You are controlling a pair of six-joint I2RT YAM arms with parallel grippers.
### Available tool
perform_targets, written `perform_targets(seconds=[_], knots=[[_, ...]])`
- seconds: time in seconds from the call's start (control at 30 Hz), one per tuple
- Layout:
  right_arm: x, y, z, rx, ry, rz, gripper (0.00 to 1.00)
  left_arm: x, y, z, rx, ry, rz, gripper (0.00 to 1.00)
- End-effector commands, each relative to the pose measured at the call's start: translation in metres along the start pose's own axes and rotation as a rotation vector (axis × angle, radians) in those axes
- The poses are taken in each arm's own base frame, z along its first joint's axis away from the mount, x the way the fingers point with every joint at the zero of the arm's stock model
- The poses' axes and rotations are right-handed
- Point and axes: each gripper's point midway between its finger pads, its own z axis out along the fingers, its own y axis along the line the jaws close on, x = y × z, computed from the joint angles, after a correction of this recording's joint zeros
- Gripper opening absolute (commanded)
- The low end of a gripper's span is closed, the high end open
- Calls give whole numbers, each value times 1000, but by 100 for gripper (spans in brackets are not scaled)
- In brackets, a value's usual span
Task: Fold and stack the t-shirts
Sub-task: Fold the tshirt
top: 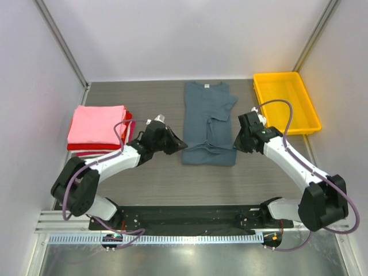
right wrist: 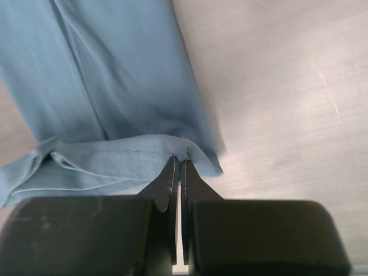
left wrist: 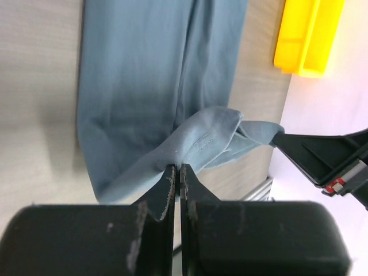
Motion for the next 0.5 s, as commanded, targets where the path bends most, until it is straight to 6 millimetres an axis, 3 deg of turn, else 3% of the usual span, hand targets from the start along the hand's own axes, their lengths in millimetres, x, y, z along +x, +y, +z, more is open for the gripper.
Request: perform_targets(seconds=[0.0,0.03,0.1,0.23,0.47], knots=[[-45,31,4,-77,-94,-30,1,-22,-12,15,36,-13,1,0],[-53,36,10,-76,-101,-29,1,-30,-19,18,52,-20,-1,0],[-63,36,17,-66,-106,-16,1,-40,-11,30,29,-25,-14,0],[-90,42,33,-65,-123,7,1,-64,-15,47,39,-48,-24,0],[-115,44,72,-43,-87,17,1,-94,-22,71,130,-78,-23,0]])
